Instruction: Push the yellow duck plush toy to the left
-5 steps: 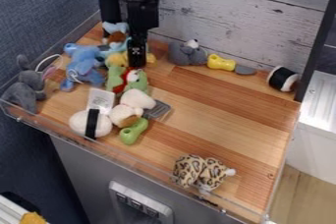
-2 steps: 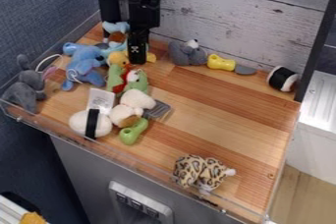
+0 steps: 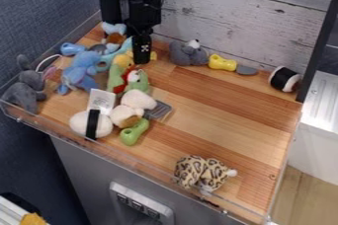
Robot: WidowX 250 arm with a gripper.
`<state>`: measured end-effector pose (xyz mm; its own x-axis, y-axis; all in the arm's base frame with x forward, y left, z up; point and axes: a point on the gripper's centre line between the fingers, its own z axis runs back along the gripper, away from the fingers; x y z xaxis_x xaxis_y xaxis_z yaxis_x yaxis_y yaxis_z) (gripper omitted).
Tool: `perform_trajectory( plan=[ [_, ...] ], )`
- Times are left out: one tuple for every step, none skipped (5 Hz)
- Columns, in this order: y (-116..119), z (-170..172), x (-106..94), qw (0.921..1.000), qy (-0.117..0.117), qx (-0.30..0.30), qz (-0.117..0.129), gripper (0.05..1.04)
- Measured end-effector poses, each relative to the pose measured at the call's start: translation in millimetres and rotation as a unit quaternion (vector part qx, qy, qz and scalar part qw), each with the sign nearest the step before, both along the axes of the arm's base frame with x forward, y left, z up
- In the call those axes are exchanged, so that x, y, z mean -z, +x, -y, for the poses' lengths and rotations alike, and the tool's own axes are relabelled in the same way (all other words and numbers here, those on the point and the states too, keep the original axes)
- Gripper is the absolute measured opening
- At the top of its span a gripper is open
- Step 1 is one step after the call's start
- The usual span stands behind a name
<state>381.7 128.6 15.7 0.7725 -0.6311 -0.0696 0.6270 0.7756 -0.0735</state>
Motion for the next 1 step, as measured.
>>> perform_trajectory(
  plan=[
    [1.0,-0.4,-22.1,0.9936,0.007,-0.110,-0.024,0.748]
  ],
)
